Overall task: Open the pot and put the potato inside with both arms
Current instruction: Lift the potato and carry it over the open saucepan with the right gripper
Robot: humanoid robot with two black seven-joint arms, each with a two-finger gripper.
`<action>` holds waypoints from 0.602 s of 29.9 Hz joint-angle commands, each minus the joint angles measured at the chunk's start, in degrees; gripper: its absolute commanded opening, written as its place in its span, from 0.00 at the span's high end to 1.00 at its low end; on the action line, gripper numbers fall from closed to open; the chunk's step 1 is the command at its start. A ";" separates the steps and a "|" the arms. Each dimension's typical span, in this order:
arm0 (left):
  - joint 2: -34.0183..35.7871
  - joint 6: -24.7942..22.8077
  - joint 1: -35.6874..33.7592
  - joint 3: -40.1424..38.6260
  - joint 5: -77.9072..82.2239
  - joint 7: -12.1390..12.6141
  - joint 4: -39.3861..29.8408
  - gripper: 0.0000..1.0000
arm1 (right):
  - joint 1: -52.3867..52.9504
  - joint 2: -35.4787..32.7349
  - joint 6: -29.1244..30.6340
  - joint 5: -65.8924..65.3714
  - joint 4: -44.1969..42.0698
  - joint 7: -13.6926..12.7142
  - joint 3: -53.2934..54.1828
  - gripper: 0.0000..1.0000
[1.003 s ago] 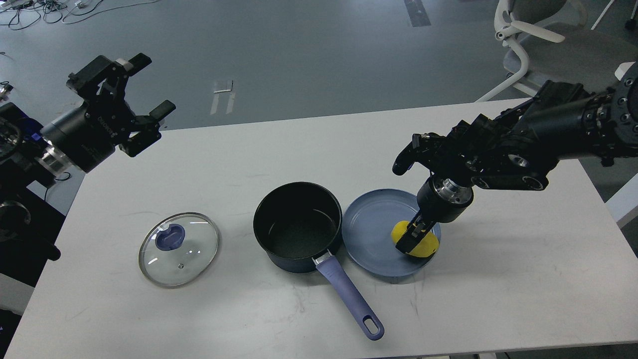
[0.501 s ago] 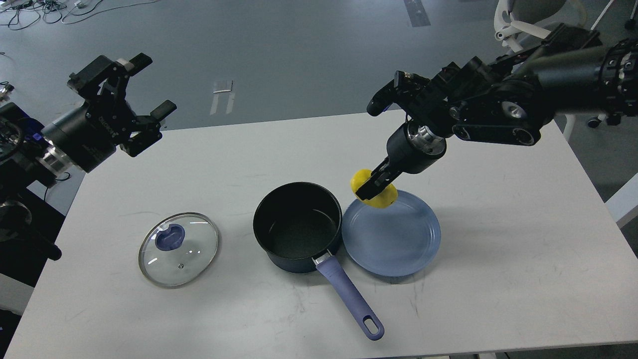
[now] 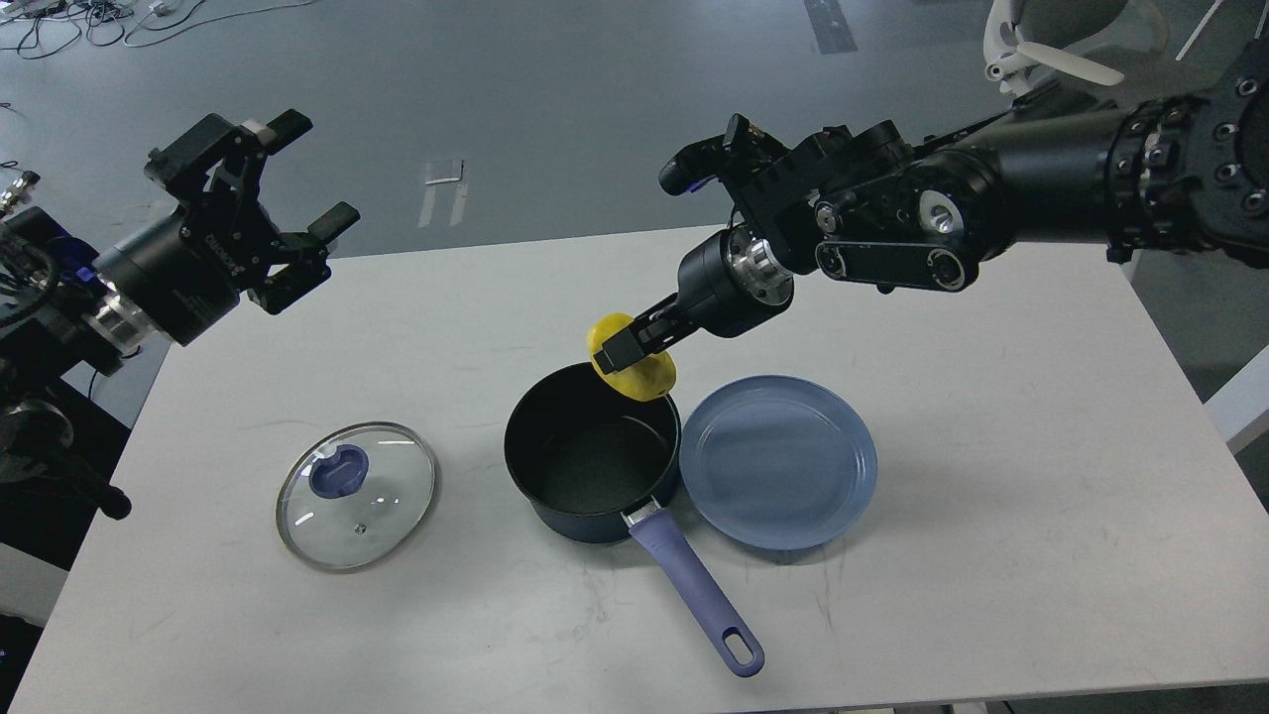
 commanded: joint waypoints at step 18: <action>0.18 0.00 0.29 0.01 0.00 0.00 -0.24 0.02 | -5.39 0.02 0.95 10.69 0.25 0.00 -0.73 0.60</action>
